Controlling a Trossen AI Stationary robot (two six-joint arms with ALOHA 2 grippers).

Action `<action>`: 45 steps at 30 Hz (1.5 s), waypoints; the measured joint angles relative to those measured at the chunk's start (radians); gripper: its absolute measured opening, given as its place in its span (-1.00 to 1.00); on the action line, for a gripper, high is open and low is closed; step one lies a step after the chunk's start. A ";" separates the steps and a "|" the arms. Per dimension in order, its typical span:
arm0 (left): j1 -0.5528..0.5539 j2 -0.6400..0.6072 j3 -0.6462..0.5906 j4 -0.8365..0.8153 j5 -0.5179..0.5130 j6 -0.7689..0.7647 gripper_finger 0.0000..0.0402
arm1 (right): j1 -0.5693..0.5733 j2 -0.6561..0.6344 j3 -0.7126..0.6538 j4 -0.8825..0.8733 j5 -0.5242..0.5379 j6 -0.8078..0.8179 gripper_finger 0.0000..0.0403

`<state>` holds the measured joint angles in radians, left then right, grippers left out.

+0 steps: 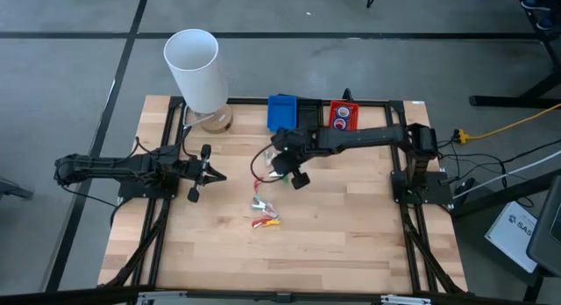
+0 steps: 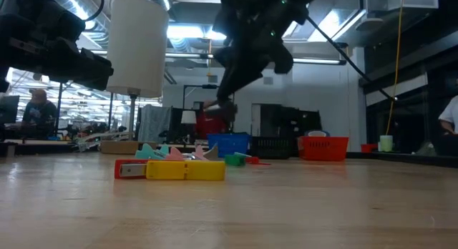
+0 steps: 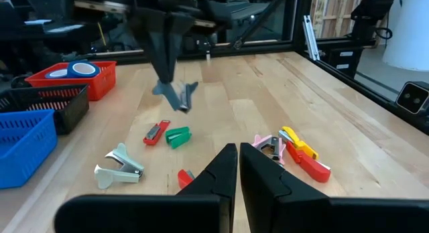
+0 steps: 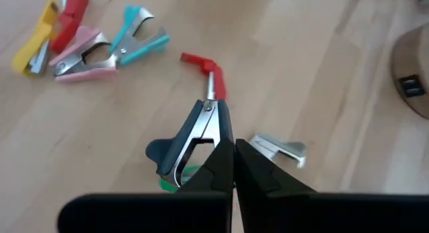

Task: Pick and place Stapler, Stapler remover, tape
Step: Put the black staple remover into the black bin

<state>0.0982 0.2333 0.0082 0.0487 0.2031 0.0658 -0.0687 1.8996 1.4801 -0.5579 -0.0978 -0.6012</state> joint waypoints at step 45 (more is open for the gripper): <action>0.000 0.000 0.000 0.000 0.000 0.000 -0.92 | -0.722 0.024 -0.030 -0.005 -0.209 -0.035 -1.00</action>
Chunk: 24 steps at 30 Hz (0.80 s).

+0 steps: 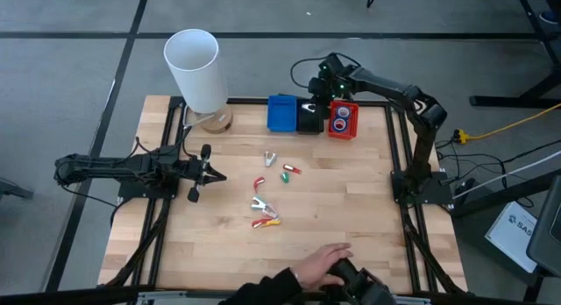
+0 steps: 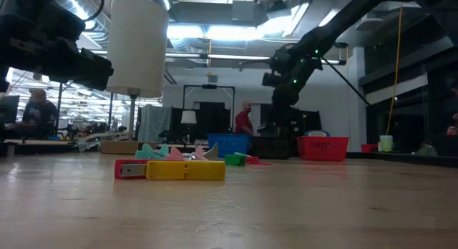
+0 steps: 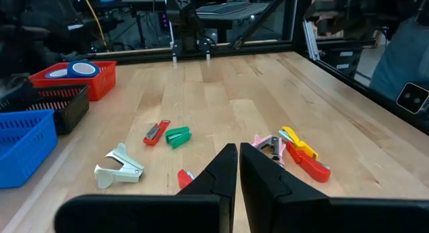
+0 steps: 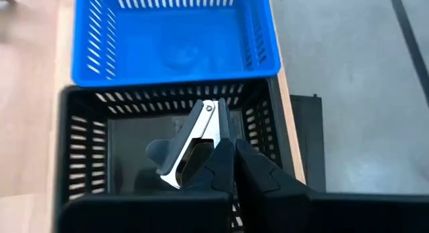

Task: Pick and place Stapler, Stapler remover, tape
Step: Put the black staple remover into the black bin, then put the pink staple remover into the black bin

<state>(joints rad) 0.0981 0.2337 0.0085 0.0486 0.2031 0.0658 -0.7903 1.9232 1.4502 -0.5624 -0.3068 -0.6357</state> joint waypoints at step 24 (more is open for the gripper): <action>0.000 0.000 0.000 0.000 0.000 0.000 -0.92 | -0.012 0.068 0.000 0.012 -0.012 0.007 -0.74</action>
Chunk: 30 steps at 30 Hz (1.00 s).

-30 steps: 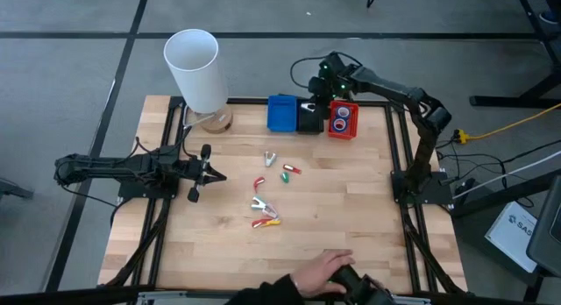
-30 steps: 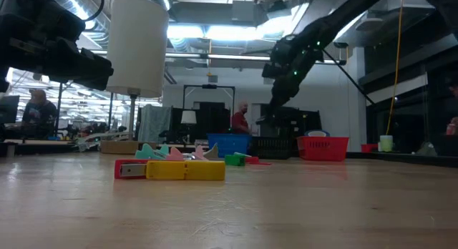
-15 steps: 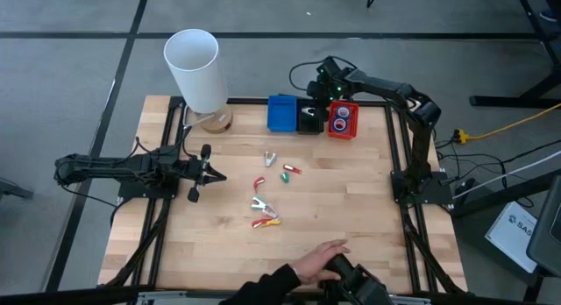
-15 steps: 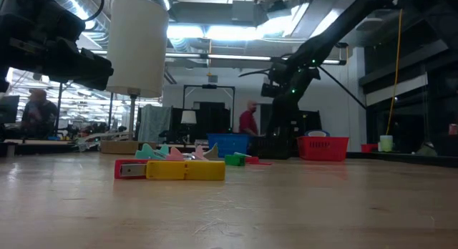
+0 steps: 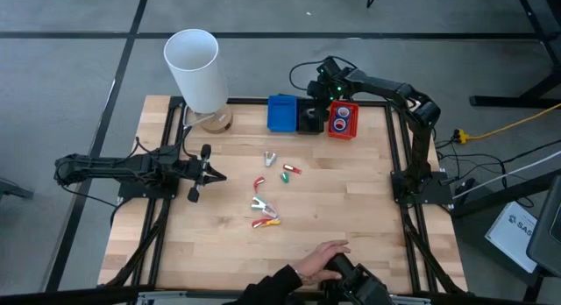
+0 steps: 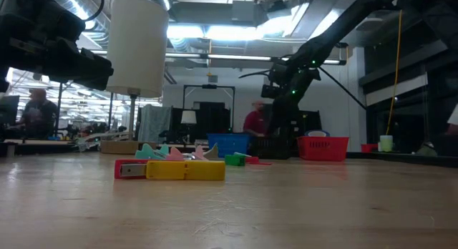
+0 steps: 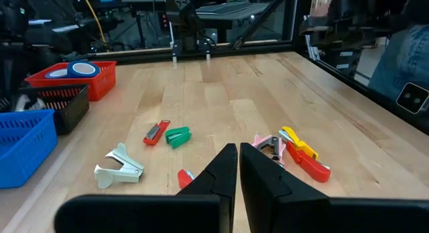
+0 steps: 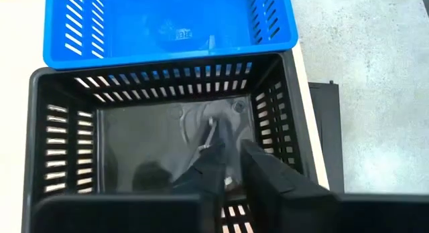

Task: Pick and place Stapler, Stapler remover, tape
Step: Put the pink staple remover into the black bin

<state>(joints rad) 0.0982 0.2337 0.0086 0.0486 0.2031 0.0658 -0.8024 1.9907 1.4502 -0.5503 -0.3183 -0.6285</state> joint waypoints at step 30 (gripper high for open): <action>0.000 0.000 0.000 0.000 0.000 0.000 -0.92 | 0.150 -0.095 0.000 0.129 0.026 0.072 -0.09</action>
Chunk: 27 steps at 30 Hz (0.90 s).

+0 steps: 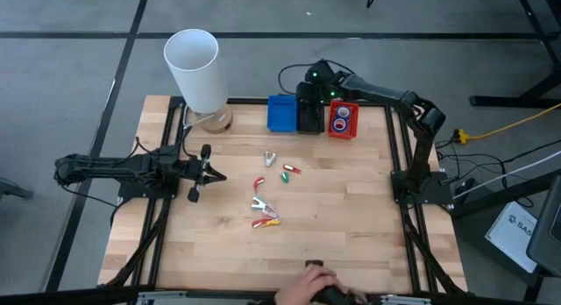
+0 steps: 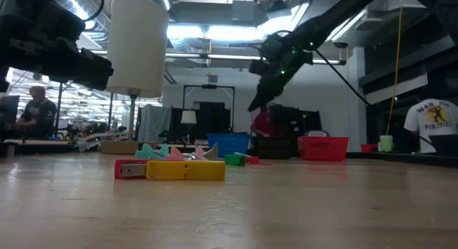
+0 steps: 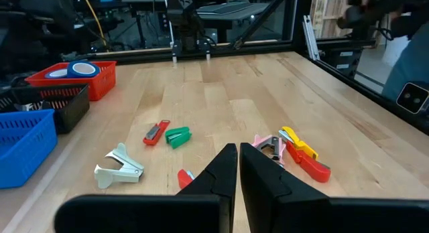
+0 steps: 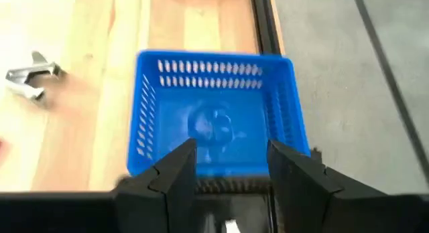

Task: Pick and place Stapler, Stapler remover, tape
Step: Put the pink staple remover into the black bin

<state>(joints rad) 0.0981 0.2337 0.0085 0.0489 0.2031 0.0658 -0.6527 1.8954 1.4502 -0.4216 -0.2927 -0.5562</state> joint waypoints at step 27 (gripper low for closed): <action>0.000 0.000 0.000 0.000 0.000 0.000 -0.92 | 0.450 0.000 0.000 0.017 -0.042 0.458 -0.09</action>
<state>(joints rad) 0.0982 0.2333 0.0085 0.0486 0.2031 0.0658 -0.2028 1.8950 1.4502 -0.4042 -0.3344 -0.0983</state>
